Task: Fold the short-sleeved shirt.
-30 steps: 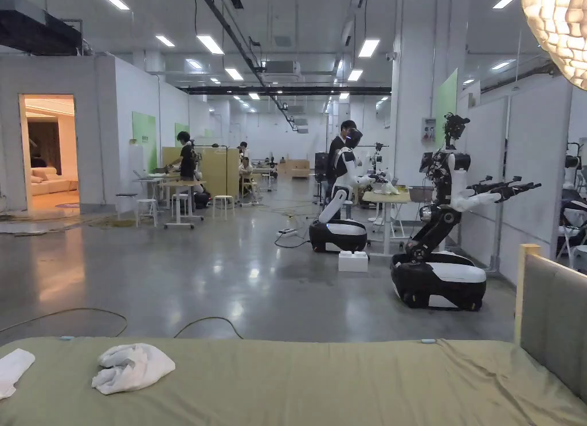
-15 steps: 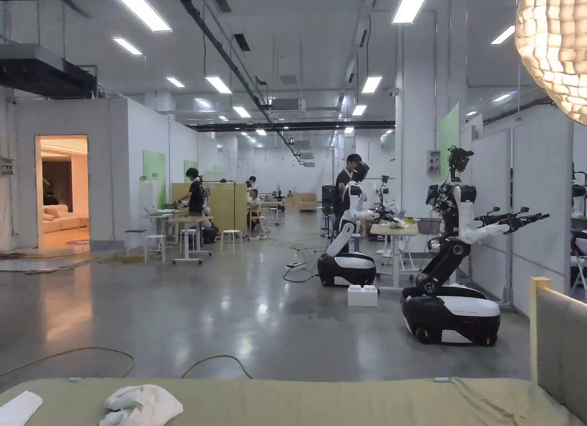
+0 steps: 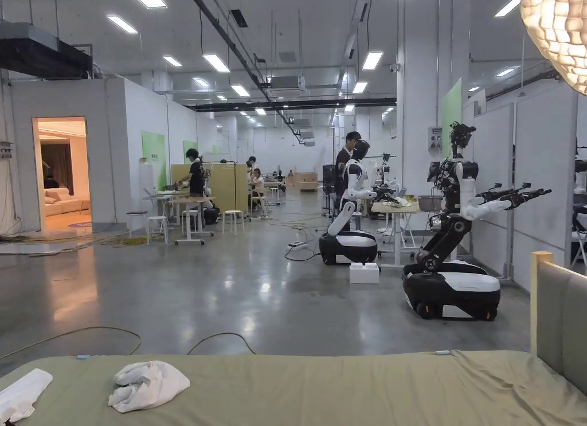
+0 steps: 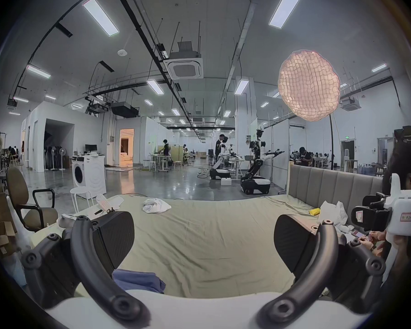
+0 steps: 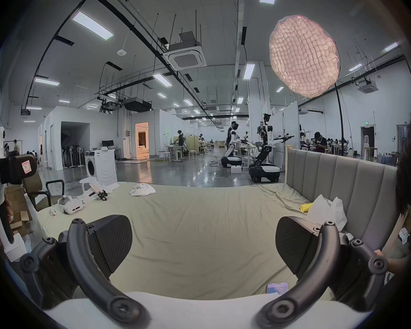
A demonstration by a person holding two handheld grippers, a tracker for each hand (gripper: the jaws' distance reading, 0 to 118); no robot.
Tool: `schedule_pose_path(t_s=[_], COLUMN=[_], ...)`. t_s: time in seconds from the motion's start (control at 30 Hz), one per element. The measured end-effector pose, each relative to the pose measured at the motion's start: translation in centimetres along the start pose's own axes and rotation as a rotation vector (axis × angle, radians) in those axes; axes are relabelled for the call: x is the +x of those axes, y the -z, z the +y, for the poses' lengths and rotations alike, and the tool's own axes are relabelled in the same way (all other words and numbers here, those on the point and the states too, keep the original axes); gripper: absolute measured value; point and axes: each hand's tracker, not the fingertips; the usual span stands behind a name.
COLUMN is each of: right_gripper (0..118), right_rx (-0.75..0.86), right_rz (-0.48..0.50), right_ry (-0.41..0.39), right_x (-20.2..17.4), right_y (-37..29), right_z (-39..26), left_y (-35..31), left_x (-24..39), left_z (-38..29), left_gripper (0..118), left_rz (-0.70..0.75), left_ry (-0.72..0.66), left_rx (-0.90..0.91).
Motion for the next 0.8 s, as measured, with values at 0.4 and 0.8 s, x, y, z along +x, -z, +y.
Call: schedule_pose_path(t_s=[0.4, 0.8], right_gripper=[118, 118], right_rx=[-0.010, -0.014], right_rz=[0.009, 0.003], right_ry=[0.005, 0.011], right_x=[-0.20, -0.47], right_y=[-0.04, 0.08], right_z=[0.40, 0.60], left_y=[0.16, 0.17], left_x=[0.32, 0.82], left_z=[0.06, -0.03], left_gripper=[118, 118], left_rz=[-0.006, -0.010], left_ry=[-0.004, 0.011], left_rx=[-0.002, -0.012])
